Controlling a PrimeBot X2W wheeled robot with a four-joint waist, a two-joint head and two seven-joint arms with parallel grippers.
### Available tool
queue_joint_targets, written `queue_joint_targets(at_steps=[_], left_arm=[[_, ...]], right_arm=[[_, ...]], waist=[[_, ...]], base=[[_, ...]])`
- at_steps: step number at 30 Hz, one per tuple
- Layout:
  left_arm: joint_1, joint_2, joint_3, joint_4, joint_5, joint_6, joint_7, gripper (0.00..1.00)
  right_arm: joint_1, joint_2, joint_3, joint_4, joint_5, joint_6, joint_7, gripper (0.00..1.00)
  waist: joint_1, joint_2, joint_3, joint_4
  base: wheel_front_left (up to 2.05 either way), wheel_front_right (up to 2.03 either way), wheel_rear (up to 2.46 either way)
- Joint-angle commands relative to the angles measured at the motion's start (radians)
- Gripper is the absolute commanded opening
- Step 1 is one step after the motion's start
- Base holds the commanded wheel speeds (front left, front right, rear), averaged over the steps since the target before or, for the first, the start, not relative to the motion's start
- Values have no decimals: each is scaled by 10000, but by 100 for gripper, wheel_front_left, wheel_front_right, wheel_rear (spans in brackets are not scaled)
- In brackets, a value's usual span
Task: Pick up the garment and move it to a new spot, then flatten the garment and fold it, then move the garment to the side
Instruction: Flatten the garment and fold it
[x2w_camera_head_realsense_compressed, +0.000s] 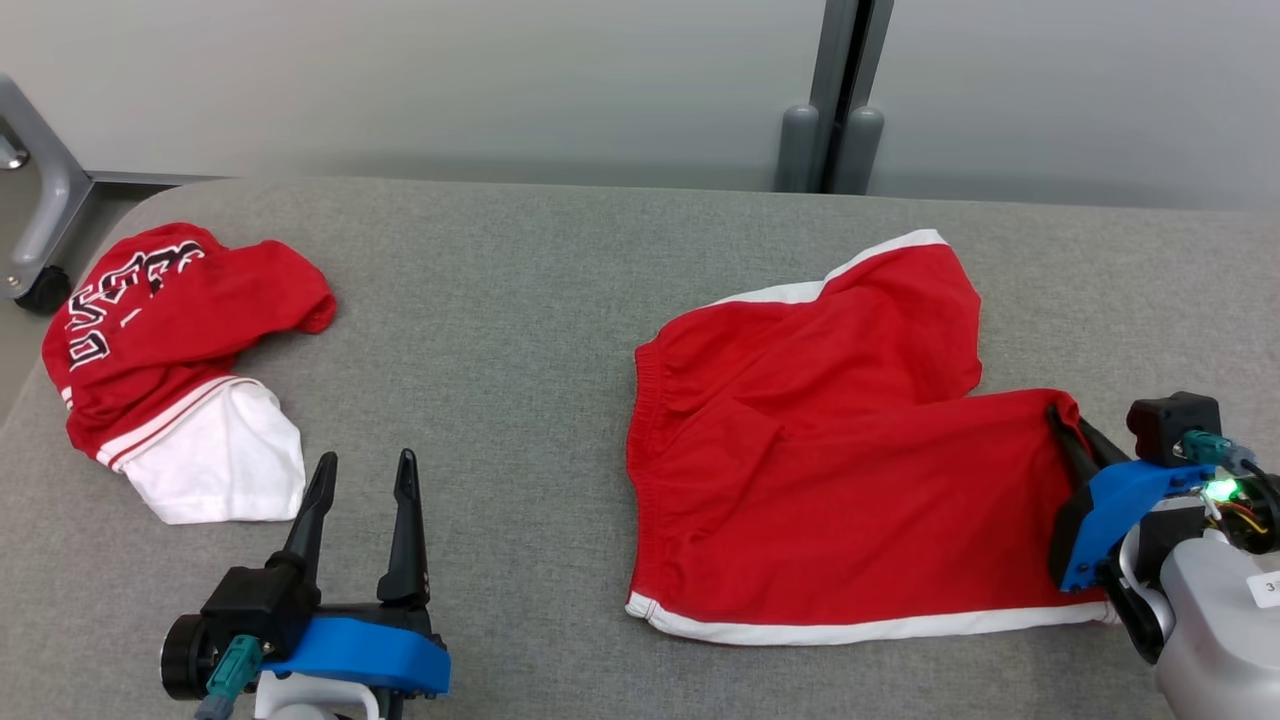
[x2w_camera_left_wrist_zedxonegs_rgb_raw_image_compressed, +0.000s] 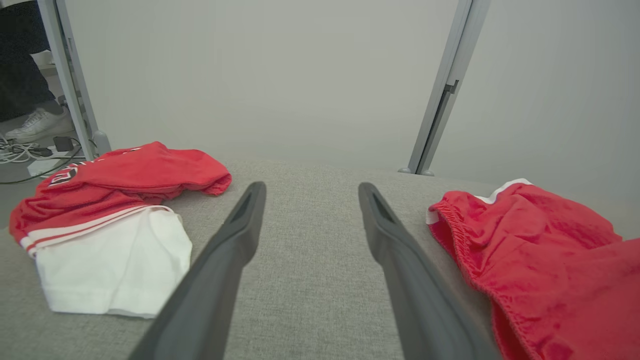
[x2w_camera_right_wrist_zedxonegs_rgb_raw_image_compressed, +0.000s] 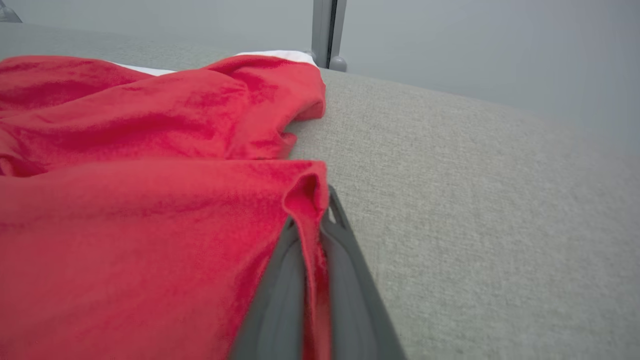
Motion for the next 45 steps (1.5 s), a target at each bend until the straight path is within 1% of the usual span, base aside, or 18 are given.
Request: queue_joint_targets(at_steps=[1,6,11,15,20,28,32,37,45], left_arm=[[-103,-6,9,13,0,11,-44,100],[69,-6,51,6,15,61,-46,100],[236,-6,162,23,170,32,-44,100],[311,-6,331,-24,291,-1,-44,100],[471,-3,445,-49,427,-61,-44,100],[587,-3,485,-33,554,-118,-44,100],[635,-3,531,-29,599,-119,-44,100],[723,-3,634,-50,713,-39,-44,100],[772,-4,720,-30,796,-50,-44,100]], right_arm=[[-180,63,31,231,34,2,-13,100],[-355,234,-69,635,186,2,-438,100],[-79,375,-439,341,16,2,-702,100],[543,581,-1120,-945,-226,2,-710,100],[1653,1183,-1871,-2750,-739,2,-709,100],[3605,2209,-2385,-4944,-1477,2,-713,100],[4475,2525,-2592,-5742,-1706,2,-712,100],[5351,2733,-2922,-6574,-1973,2,-467,100],[5896,2879,-3343,-7301,-2188,2,-85,100]], waist=[[0,0,-11,21],[0,0,-148,-111],[0,0,-446,-423],[0,0,-644,-686],[0,0,-806,-960],[0,0,-980,-1177],[0,0,-1066,-1182],[0,0,-1137,-1149],[0,0,-1143,-1113]], base=[[0,0,0],[0,0,0],[0,0,0],[0,0,0],[0,0,0],[0,0,0],[0,0,0],[0,0,0],[0,0,0]])
